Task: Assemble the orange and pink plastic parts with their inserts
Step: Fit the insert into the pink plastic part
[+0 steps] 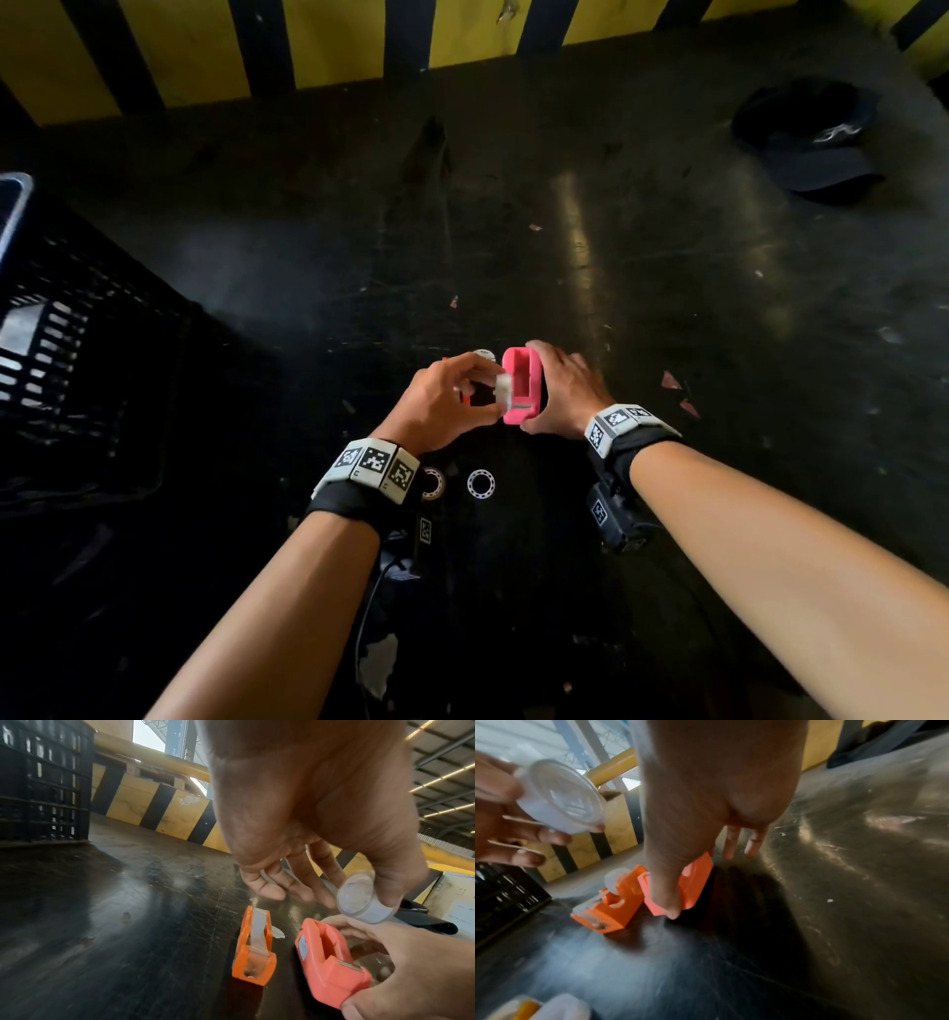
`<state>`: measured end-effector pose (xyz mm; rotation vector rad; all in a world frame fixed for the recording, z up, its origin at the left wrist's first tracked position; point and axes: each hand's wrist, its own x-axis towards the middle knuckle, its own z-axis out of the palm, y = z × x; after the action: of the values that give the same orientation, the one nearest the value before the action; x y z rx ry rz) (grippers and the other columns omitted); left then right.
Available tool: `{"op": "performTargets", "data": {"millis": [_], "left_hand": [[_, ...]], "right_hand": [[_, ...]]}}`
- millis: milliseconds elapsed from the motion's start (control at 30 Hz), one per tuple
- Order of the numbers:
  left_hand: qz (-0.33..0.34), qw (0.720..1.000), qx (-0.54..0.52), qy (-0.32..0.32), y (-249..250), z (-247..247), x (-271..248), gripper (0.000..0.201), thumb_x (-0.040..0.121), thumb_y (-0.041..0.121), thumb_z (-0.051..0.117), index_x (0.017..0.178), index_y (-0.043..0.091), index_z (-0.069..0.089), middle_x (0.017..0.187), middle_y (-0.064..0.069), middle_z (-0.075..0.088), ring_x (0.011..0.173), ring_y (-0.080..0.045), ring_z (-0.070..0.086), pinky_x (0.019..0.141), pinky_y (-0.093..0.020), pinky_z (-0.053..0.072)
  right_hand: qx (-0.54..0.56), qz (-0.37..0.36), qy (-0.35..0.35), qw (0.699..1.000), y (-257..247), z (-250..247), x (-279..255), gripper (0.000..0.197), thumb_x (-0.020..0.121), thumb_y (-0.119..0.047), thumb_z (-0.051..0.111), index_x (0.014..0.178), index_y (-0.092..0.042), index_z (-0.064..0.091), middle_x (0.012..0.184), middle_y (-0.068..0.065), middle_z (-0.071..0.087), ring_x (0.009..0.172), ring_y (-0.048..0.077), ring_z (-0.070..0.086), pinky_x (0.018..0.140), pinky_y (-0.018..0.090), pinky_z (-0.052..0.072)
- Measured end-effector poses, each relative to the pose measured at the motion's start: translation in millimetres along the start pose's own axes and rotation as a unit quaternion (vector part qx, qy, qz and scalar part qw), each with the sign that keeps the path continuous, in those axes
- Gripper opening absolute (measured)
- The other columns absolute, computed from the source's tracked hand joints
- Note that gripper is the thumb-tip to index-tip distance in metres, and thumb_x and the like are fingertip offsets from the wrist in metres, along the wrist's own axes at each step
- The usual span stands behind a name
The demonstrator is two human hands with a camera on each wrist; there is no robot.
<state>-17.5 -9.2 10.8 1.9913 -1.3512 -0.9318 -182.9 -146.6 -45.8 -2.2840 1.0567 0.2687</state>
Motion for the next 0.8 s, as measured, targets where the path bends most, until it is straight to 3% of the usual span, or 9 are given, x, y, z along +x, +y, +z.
{"op": "performTargets", "data": {"millis": [133, 267, 400, 600, 800], "left_hand": [[0.01, 1.0, 0.015, 0.013, 11.3, -1.9, 8.6, 0.046, 0.078, 0.025, 0.088, 0.121, 0.028, 0.072, 0.109, 0.015, 0.063, 0.093, 0.003, 0.059, 0.081, -0.009, 0.044], [0.002, 0.998, 0.053, 0.036, 17.4, 0.1, 19.1, 0.051, 0.073, 0.032, 0.089, 0.121, 0.031, 0.072, 0.12, 0.001, 0.064, 0.106, -0.015, 0.062, 0.096, -0.034, 0.053], [0.001, 0.996, 0.074, 0.049, 20.0, 1.8, 22.9, 0.053, 0.07, 0.038, 0.089, 0.121, 0.035, 0.072, 0.125, 0.0, 0.061, 0.117, -0.024, 0.059, 0.103, -0.046, 0.052], [0.004, 0.992, 0.117, 0.049, 22.2, 0.2, 18.8, 0.054, 0.071, 0.042, 0.088, 0.122, 0.035, 0.071, 0.129, 0.002, 0.059, 0.12, -0.024, 0.056, 0.101, -0.048, 0.053], [0.011, 0.993, 0.095, 0.073, 23.5, 1.9, 9.8, 0.062, 0.072, 0.034, 0.09, 0.127, 0.031, 0.064, 0.125, 0.002, 0.059, 0.111, -0.02, 0.063, 0.092, -0.036, 0.056]], "right_hand": [[0.027, -0.056, 0.019, 0.998, -6.9, -0.1, -8.2, 0.121, 0.044, -0.053, 0.08, 0.147, -0.035, 0.019, 0.149, -0.002, 0.047, 0.129, 0.033, 0.049, 0.104, 0.053, 0.045], [0.042, -0.08, 0.042, 0.995, -10.3, -8.7, -18.1, 0.123, 0.043, -0.058, 0.077, 0.15, -0.035, 0.021, 0.15, -0.002, 0.046, 0.127, 0.033, 0.05, 0.103, 0.053, 0.046], [0.048, -0.082, 0.054, 0.994, -12.4, -19.2, -26.3, 0.121, 0.045, -0.054, 0.082, 0.149, -0.033, 0.024, 0.147, -0.001, 0.049, 0.123, 0.033, 0.052, 0.103, 0.051, 0.046], [0.053, -0.085, 0.056, 0.993, -18.8, -29.4, -39.3, 0.118, 0.048, -0.048, 0.085, 0.149, -0.034, 0.026, 0.146, -0.002, 0.049, 0.124, 0.031, 0.05, 0.103, 0.051, 0.046], [0.091, -0.106, 0.069, 0.988, -26.3, -31.9, -46.5, 0.119, 0.048, -0.056, 0.086, 0.148, -0.039, 0.023, 0.141, 0.002, 0.051, 0.122, 0.029, 0.054, 0.104, 0.049, 0.048]]}}
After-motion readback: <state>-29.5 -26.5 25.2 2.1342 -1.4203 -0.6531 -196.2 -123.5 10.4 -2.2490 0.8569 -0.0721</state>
